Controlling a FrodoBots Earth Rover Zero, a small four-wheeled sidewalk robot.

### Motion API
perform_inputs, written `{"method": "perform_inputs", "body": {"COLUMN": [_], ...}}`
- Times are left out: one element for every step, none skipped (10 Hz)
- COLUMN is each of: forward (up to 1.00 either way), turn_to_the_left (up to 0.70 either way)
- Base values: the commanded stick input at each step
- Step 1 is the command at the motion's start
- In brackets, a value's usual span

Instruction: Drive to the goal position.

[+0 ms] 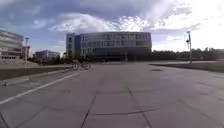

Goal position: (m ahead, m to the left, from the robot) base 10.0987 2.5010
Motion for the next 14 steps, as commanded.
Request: {"method": "perform_inputs", "body": {"forward": [0.7,0.7,0.7,0.7,0.7,0.7,0.7,0.7,0.7,0.7,0.7,0.7,0.7,0.7], "turn_to_the_left": [0.0,0.0,0.0,0.0,0.0,0.0,-0.01,-0.06,-0.14,-0.14,-0.14,-0.14,-0.14,-0.14]}}
